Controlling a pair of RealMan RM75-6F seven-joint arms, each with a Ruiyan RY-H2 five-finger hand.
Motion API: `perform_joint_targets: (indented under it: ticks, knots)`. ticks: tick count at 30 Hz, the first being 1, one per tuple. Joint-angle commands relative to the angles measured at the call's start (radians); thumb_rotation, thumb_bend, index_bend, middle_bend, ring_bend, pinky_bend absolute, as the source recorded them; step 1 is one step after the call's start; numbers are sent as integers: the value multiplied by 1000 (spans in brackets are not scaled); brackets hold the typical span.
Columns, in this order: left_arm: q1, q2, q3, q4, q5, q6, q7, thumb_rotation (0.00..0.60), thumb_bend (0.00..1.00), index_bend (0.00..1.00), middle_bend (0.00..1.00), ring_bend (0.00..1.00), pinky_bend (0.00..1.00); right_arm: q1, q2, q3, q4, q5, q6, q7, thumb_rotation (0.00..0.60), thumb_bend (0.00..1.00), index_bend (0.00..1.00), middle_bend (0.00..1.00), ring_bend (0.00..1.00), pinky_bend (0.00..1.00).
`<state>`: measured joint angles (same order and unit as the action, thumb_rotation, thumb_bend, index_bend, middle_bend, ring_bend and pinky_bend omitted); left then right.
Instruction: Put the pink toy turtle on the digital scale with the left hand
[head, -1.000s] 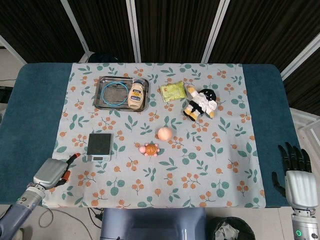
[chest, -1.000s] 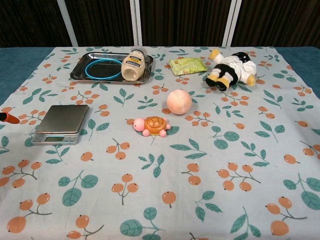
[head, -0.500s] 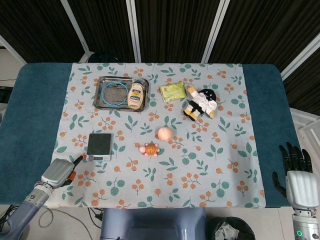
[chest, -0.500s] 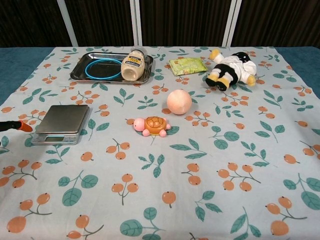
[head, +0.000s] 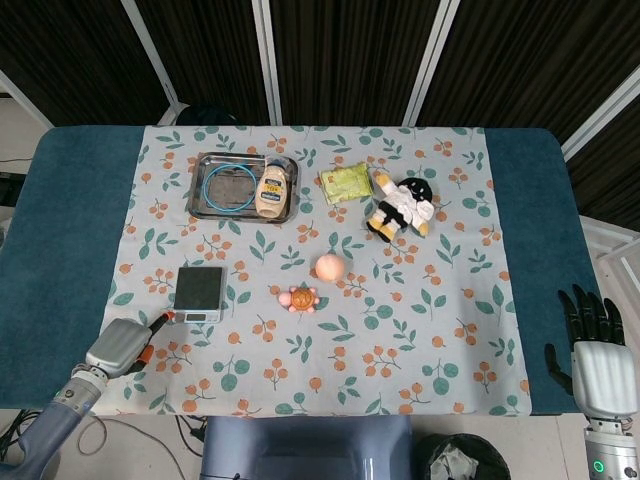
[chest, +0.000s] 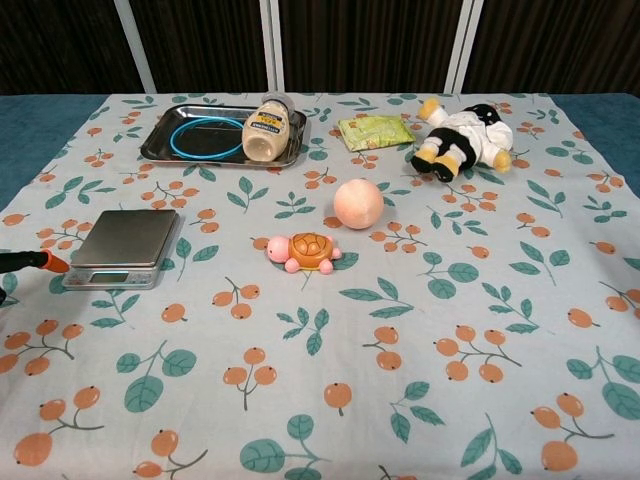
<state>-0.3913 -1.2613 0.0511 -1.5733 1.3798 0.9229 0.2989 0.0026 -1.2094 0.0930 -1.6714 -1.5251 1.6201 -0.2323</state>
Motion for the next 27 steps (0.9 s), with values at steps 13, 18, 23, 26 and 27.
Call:
perform_joint_targets:
  ticks: [13,18,23,26,27]
  knots:
    - [-9,-4,7,-6,-18,-1,21,600,583,121,660,635,586,-1,1,0,-1,0,0,0,600,501,7,0,13,0]
    - [-13,-7,9,-6,-21,-2,27,600,584,121,660,634,584,-1,1,0,-2,2,-1,-1,600,501,7,0,14,0]
    - [-17,-9,11,-8,-24,-2,35,600,584,121,661,634,584,-1,1,1,-4,4,0,-1,600,501,6,0,14,0]
    - [-19,-9,12,-11,-27,-1,40,600,584,121,660,634,584,-1,2,2,-4,5,-1,0,600,500,6,0,14,0]
    - [-19,-8,12,-12,-29,0,41,600,584,121,660,634,584,-1,2,2,-4,5,-1,0,600,500,6,0,14,0]
